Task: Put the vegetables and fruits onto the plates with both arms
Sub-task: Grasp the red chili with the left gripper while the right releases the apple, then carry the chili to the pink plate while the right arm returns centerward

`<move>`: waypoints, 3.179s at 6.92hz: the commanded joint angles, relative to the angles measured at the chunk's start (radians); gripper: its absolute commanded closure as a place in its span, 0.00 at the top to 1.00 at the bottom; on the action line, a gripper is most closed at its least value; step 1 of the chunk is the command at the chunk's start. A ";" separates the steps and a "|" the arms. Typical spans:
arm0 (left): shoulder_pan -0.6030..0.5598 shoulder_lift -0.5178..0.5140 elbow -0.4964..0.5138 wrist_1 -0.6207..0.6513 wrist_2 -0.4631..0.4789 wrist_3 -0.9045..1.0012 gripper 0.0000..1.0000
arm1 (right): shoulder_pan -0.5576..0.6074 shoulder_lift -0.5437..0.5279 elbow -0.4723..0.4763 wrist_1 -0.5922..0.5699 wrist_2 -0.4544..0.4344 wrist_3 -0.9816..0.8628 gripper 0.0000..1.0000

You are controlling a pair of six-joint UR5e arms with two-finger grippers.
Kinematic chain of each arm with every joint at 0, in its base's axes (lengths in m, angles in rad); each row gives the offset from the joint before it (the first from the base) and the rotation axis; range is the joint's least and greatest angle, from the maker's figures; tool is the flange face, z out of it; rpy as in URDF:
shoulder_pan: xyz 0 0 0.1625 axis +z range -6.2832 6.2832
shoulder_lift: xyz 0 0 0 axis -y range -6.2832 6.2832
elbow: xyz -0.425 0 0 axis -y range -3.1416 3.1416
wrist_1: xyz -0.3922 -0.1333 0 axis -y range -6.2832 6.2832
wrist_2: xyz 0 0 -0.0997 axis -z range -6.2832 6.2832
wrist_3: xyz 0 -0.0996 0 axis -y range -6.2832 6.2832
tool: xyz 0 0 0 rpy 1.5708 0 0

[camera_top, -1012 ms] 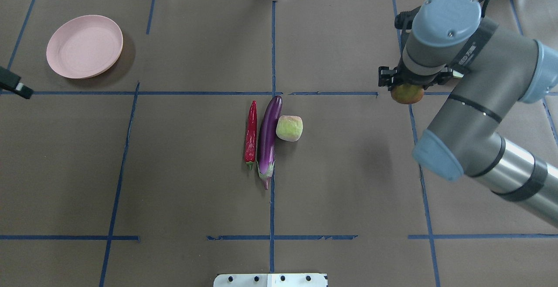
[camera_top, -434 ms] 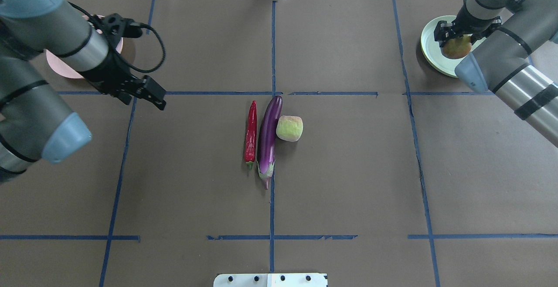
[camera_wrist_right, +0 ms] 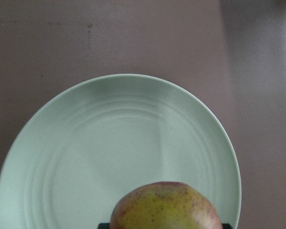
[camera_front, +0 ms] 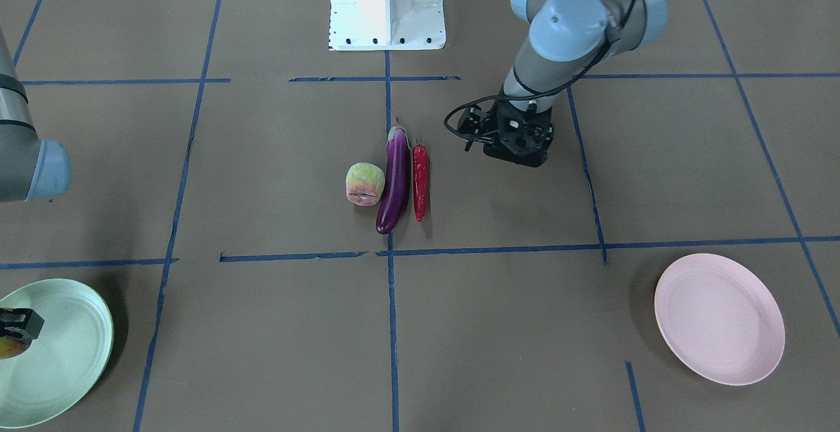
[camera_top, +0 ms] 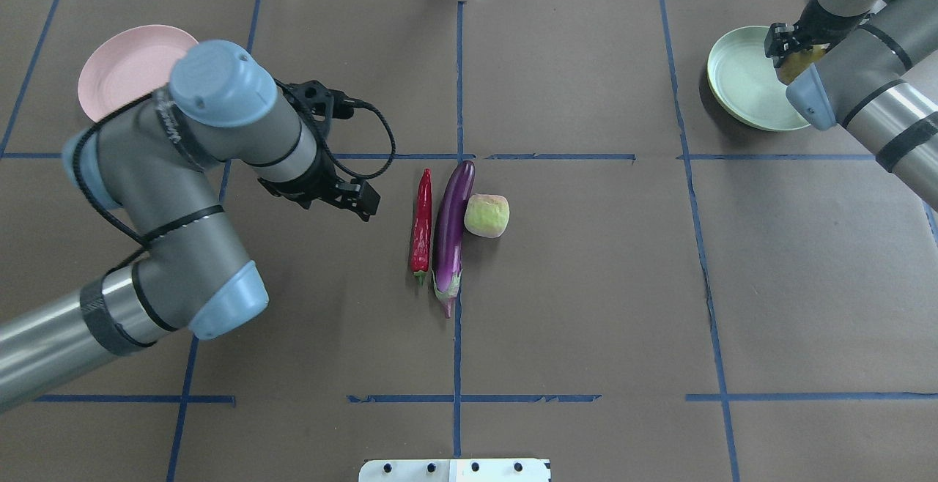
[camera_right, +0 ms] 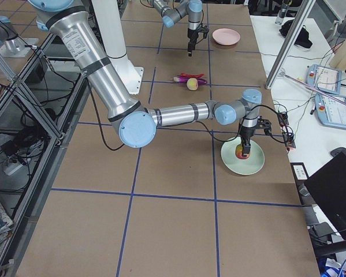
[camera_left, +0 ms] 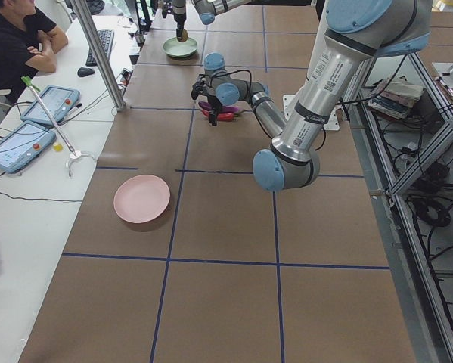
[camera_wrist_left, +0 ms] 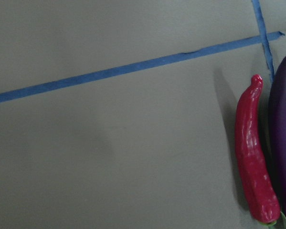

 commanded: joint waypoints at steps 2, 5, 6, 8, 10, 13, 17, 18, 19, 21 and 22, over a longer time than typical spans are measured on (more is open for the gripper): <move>0.089 -0.119 0.235 -0.202 0.123 -0.166 0.89 | 0.004 0.000 -0.013 0.051 0.002 -0.003 1.00; 0.097 -0.168 0.292 -0.203 0.124 -0.168 0.65 | 0.004 -0.001 -0.011 0.069 0.006 0.000 1.00; 0.097 -0.168 0.292 -0.201 0.124 -0.166 0.41 | 0.004 -0.002 -0.011 0.069 0.008 -0.002 1.00; 0.101 -0.161 0.294 -0.200 0.123 -0.163 0.10 | 0.004 -0.001 -0.008 0.069 0.009 0.000 1.00; 0.101 -0.161 0.291 -0.196 0.124 -0.168 0.04 | 0.005 -0.001 -0.002 0.069 0.011 0.001 1.00; -0.071 -0.085 0.153 -0.196 0.118 -0.165 0.02 | 0.010 -0.017 0.170 0.064 0.194 0.102 1.00; -0.374 0.036 0.292 -0.196 0.112 0.169 0.07 | -0.284 -0.040 0.494 0.064 0.146 0.732 1.00; -0.396 0.031 0.417 -0.198 0.114 0.206 0.09 | -0.385 -0.036 0.549 0.058 0.038 0.859 1.00; -0.429 0.017 0.503 -0.209 0.117 0.223 0.09 | -0.436 -0.028 0.570 0.053 0.003 0.917 1.00; -0.455 0.005 0.606 -0.276 0.118 0.256 0.22 | -0.516 -0.008 0.565 0.052 -0.052 0.980 1.00; -0.466 0.005 0.620 -0.278 0.121 0.269 0.22 | -0.524 -0.002 0.565 0.049 -0.052 1.009 1.00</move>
